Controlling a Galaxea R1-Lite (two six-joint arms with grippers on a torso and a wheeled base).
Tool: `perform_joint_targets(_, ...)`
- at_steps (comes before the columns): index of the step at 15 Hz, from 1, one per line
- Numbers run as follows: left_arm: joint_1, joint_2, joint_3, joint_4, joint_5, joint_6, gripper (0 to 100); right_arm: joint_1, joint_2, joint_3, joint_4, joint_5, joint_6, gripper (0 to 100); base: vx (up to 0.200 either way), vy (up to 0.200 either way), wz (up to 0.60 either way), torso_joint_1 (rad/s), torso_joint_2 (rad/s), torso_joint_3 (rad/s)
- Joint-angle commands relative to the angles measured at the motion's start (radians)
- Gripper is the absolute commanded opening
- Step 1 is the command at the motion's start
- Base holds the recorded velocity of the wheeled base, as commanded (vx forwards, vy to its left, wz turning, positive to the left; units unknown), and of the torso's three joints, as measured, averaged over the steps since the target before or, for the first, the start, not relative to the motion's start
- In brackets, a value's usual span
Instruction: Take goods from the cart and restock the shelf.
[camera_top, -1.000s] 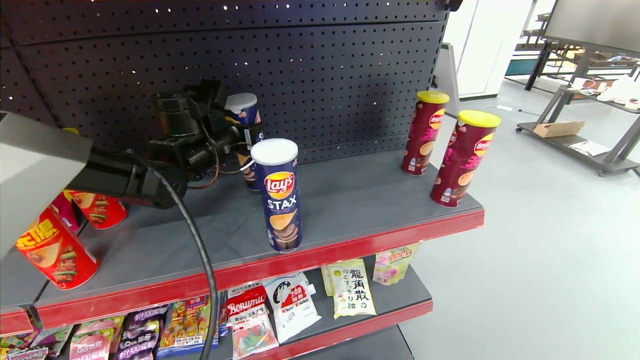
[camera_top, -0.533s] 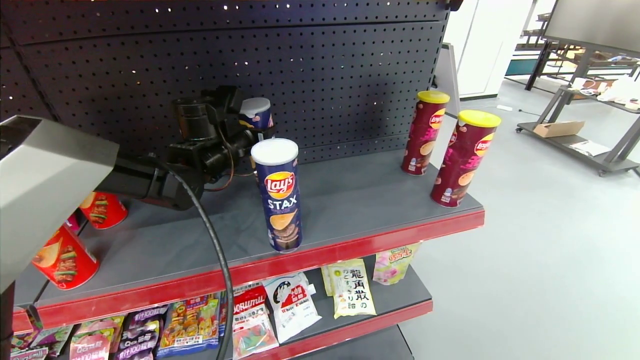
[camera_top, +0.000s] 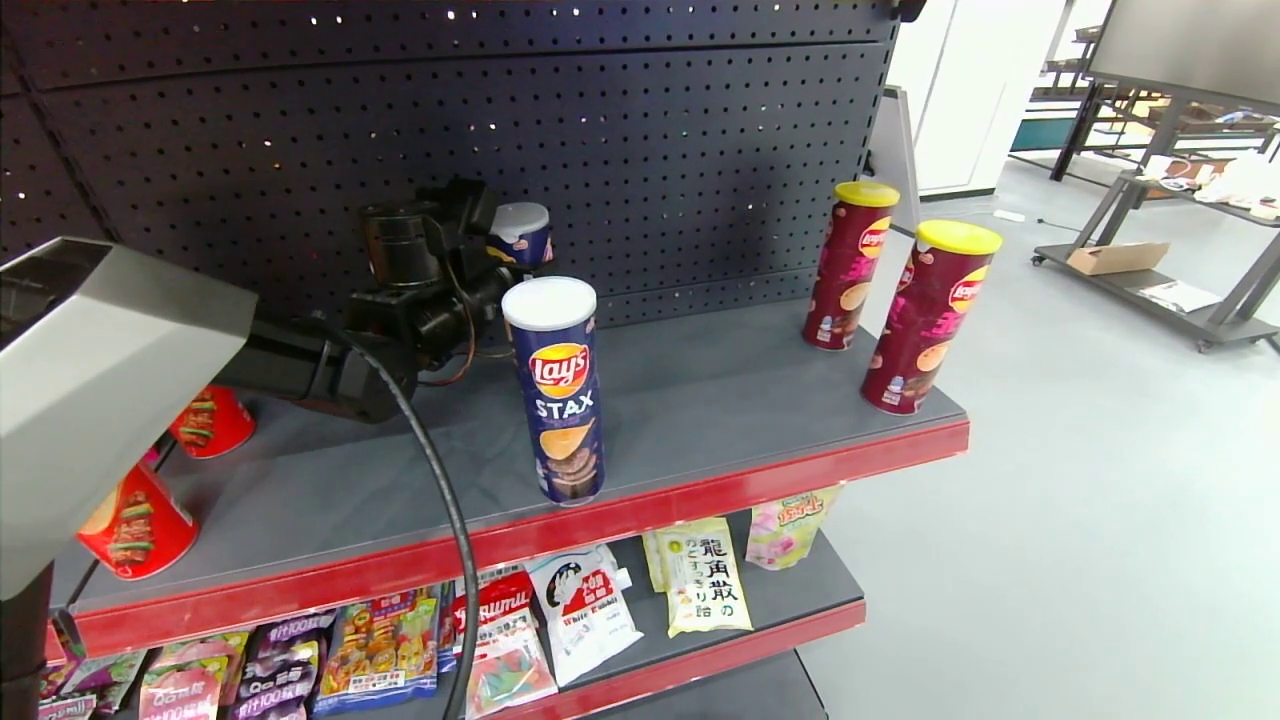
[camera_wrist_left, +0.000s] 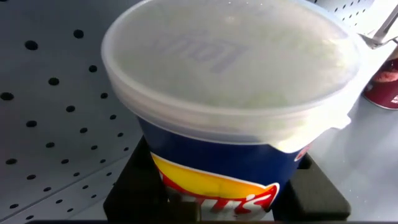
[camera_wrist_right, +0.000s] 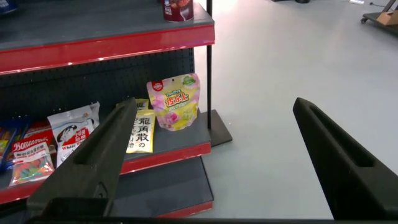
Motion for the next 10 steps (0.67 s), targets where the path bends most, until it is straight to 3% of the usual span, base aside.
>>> perform_joint_targets(1,-0.003,-0.001,0.0,0.0,0.002,0.001,0,0.0,0.001,0.0,0.0,0.0,0.0,100,0.0,0.0,0.0,0.0,0.0,0.0)
perform_joint_targets(10,-0.008,0.007,0.014,-0.007,0.009,0.003,0,0.0,0.001,0.0,0.0,0.0,0.0,100,0.0,0.0,0.0,0.0,0.0,0.0)
